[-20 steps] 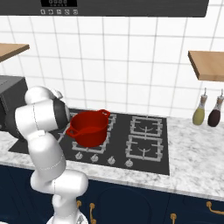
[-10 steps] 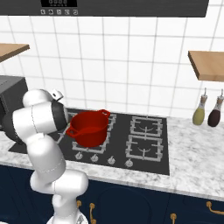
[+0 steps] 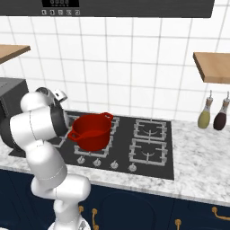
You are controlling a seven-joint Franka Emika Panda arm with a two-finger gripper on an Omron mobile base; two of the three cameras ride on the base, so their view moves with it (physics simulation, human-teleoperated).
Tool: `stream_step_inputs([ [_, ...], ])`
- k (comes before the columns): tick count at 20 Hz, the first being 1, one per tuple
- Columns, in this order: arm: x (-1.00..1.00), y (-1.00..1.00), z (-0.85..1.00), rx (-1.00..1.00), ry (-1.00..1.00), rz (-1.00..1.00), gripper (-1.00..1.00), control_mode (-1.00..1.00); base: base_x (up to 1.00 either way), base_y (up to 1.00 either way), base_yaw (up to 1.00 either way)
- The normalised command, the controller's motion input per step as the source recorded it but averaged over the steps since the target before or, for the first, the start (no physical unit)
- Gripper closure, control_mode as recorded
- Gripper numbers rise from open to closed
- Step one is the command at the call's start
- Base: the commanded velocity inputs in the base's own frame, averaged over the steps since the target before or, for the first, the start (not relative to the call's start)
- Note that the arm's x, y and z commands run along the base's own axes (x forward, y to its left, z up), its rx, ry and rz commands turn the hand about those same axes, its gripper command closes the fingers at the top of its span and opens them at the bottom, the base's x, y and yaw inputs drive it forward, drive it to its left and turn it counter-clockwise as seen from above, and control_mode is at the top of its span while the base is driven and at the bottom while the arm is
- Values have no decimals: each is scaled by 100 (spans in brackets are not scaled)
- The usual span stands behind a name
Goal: Pick the kettle from the counter and place it on a stove burner. Then turn the burner on.
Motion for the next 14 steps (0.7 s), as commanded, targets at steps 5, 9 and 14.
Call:
stream_step_inputs([
  [5, 0, 29, -2, 0, 0, -28, 100, -100, 0, 0, 0],
  [9, 0, 47, -5, 0, -2, -29, 100, -100, 0, 0, 0],
  [14, 10, 47, 1, 0, -9, -24, 100, -100, 0, 0, 0],
])
